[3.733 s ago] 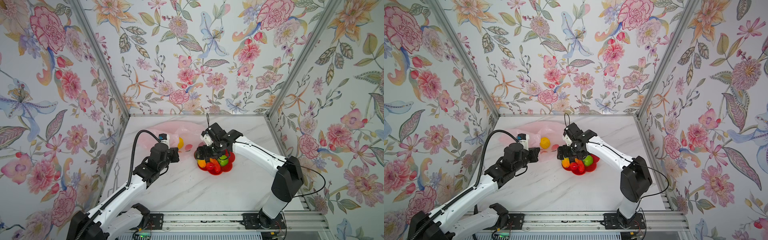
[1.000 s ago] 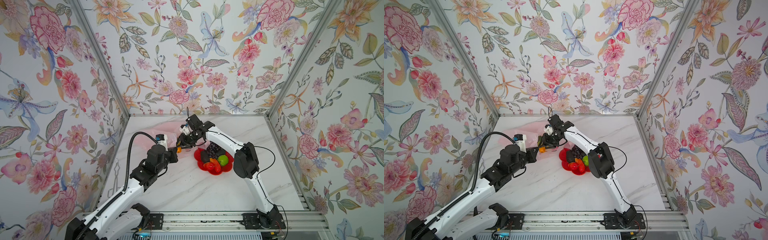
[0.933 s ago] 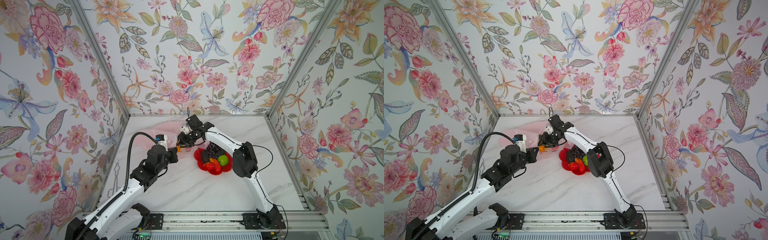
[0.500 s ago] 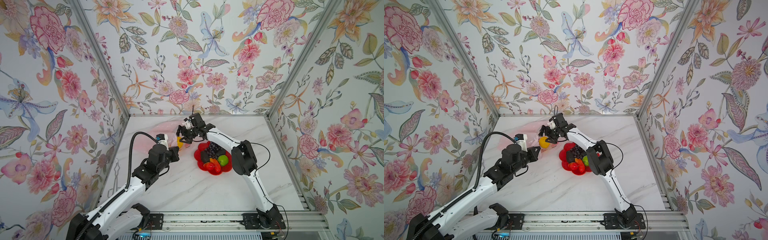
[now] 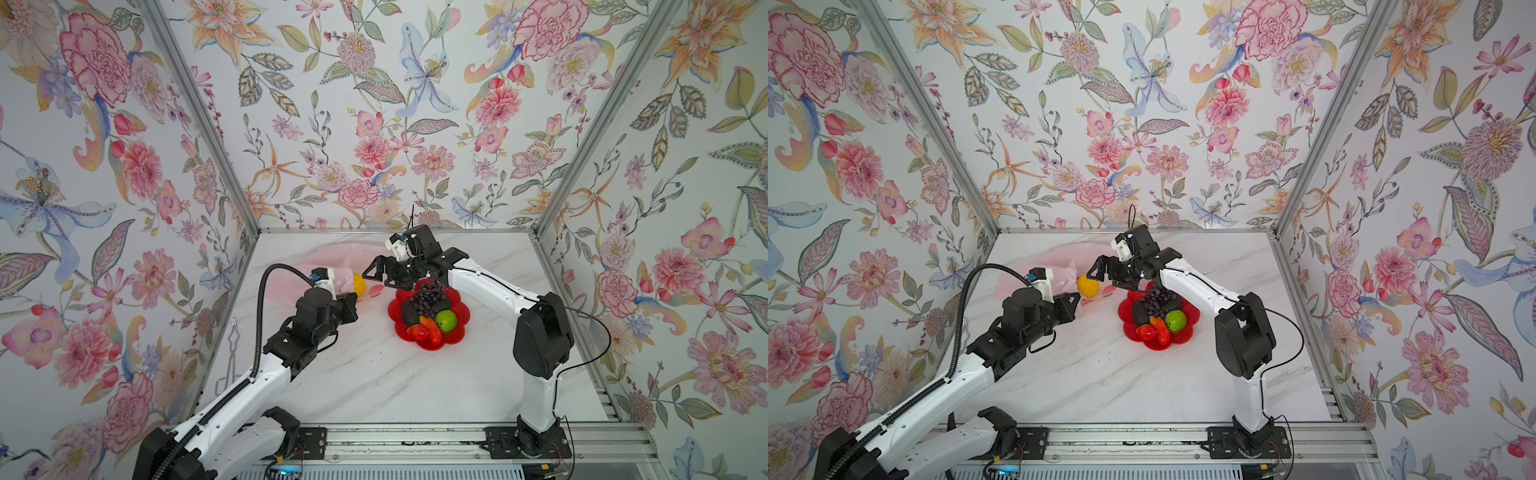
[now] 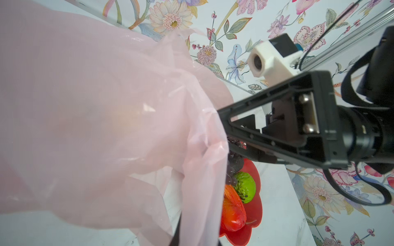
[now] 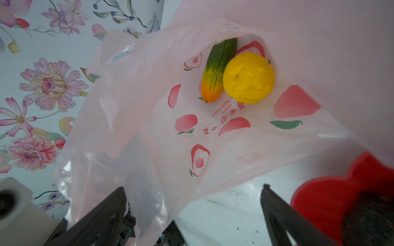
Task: Place the fruits into the plastic bag
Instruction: Place the fruit in the plastic bag, then pick up the fruit from the plate.
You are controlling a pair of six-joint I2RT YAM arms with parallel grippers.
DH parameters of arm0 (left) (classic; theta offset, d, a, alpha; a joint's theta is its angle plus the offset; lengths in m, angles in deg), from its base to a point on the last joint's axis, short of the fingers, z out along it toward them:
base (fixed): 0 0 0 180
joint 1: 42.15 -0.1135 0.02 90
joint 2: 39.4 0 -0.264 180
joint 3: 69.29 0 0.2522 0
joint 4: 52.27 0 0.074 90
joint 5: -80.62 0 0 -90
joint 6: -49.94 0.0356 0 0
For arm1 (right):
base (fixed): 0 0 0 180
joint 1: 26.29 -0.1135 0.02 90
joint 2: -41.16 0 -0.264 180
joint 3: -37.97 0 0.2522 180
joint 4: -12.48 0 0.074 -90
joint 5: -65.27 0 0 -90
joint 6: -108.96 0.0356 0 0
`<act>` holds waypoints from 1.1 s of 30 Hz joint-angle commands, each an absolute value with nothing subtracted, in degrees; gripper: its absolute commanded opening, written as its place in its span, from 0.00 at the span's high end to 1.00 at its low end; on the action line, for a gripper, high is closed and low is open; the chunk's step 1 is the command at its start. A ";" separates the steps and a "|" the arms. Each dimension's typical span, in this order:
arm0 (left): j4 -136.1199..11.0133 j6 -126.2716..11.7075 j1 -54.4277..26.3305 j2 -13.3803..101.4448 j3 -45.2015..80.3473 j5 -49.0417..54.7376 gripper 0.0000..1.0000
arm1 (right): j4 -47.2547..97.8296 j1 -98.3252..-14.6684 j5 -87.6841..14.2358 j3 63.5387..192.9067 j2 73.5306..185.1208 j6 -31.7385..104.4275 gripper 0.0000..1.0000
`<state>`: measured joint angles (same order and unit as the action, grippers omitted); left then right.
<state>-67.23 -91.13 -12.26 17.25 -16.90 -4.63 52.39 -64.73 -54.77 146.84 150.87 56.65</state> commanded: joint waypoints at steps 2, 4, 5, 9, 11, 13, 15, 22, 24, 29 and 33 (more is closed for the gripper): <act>-66.57 -92.01 -13.01 16.44 -18.00 -3.60 1.00 | 65.82 -64.61 -45.72 144.23 146.45 48.32 0.01; -66.50 -92.10 -13.14 16.07 -18.17 -3.67 1.00 | 72.52 -64.47 -39.32 143.10 144.04 45.74 0.01; -66.40 -92.18 -13.21 15.93 -18.22 -3.67 1.00 | 74.71 -64.44 -37.51 142.19 142.94 45.05 0.01; -65.66 -92.38 -13.39 15.60 -18.62 -3.48 1.00 | 79.21 -64.53 -34.46 136.79 138.70 42.76 0.01; -65.50 -92.43 -13.41 15.67 -18.70 -3.49 1.00 | 80.40 -64.70 -34.60 134.62 137.78 42.39 0.00; -65.31 -92.44 -13.41 15.88 -18.79 -3.49 1.00 | 80.98 -64.74 -35.85 132.97 137.52 42.13 0.03; -65.21 -92.53 -13.36 16.21 -18.71 -3.34 1.00 | 81.01 -65.38 -36.45 131.83 137.40 42.17 0.06; -65.41 -92.79 -13.36 15.78 -18.70 -3.58 1.00 | 80.82 -66.72 -36.06 130.51 139.09 41.99 0.19; -65.55 -93.04 -13.41 15.49 -18.89 -3.63 1.00 | 80.59 -66.72 -35.94 130.57 139.91 41.90 0.20; -65.99 -93.24 -13.40 15.05 -18.97 -3.84 1.00 | 79.45 -66.72 -37.03 130.48 142.01 41.68 0.28; -66.32 -93.41 -13.41 14.70 -18.77 -4.11 1.00 | 78.76 -66.77 -37.34 130.69 143.27 41.62 0.32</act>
